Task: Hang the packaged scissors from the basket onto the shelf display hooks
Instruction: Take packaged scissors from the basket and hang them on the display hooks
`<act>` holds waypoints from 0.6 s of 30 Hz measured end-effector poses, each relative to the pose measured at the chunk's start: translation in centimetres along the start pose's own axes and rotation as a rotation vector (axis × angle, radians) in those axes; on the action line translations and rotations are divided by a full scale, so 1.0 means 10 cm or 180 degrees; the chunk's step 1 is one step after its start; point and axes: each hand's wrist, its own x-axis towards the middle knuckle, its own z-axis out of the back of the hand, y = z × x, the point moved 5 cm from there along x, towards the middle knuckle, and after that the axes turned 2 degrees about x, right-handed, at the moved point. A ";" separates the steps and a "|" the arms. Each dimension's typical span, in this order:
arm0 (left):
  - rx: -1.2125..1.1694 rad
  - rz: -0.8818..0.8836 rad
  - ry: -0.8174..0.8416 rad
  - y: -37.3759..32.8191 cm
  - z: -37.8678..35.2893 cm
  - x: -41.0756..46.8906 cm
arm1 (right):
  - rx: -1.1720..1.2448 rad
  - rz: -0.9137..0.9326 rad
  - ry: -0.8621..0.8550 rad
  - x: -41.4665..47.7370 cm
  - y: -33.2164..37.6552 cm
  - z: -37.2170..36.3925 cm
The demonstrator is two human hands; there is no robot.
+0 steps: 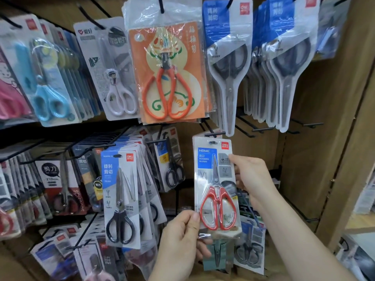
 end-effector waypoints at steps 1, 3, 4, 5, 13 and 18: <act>0.0114 0.0033 0.0002 0.00 0.00 0.02 | -0.0057 0.0012 0.0008 0.03 0.00 0.00; 0.0425 0.0070 -0.0008 0.00 0.01 0.09 | -0.0162 -0.0031 0.0047 0.09 -0.01 -0.02; 0.0610 0.0063 -0.0026 0.01 0.02 0.14 | -0.0183 -0.0074 0.0085 0.12 -0.02 -0.05; 0.0783 0.0040 -0.0062 0.01 0.03 0.19 | -0.0170 -0.0133 0.0142 0.14 -0.03 -0.08; 0.1367 0.0070 -0.0251 0.08 0.00 0.62 | -0.0172 -0.0482 0.0377 0.18 -0.36 -0.10; 0.1477 0.0184 -0.0120 0.13 0.24 0.40 | -0.0074 -0.0279 -0.0293 0.35 -0.40 -0.18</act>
